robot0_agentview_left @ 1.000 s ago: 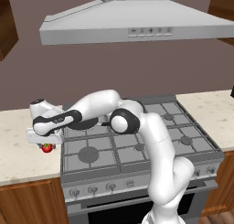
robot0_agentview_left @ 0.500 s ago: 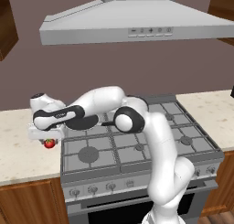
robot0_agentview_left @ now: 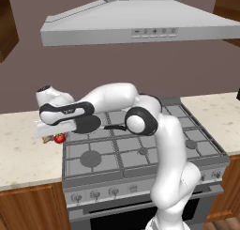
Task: Place the pan on the rear left burner on the stove. Then place the tomato and the onion in the pan and turn on the rear left burner.
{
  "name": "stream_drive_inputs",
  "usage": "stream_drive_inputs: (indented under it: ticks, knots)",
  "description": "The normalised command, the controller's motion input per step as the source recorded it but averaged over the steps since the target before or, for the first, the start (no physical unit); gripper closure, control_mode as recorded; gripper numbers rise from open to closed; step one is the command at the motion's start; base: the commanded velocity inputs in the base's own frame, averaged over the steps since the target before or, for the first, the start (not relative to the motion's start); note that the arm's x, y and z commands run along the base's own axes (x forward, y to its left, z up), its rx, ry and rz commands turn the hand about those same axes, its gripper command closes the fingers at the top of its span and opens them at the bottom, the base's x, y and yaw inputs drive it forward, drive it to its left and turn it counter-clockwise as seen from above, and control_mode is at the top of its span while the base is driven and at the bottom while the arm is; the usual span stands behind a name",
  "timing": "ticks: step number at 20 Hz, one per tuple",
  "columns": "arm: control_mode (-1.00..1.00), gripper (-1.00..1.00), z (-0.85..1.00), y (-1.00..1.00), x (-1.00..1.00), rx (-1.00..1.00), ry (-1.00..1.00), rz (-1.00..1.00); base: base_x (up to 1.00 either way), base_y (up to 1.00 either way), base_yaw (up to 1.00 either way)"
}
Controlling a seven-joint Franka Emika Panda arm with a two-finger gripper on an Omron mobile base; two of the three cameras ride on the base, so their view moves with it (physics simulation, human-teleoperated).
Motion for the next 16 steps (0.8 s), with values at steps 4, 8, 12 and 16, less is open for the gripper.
stream_drive_inputs:
  ticks: [4,8,12,16]
  knots:
    - [-1.0,1.0,0.09,-0.63,0.27,0.0,-0.02,0.24,0.0,0.0,0.0]
    - [-1.0,1.0,0.0,-0.6,0.35,0.0,0.0,0.17,0.0,0.0,0.0]
    - [-1.0,1.0,0.01,-0.43,0.38,0.02,0.0,0.05,0.0,0.0,0.0]
    - [-1.0,1.0,0.03,-0.39,0.3,0.1,0.0,0.0,0.0,0.0,0.0]
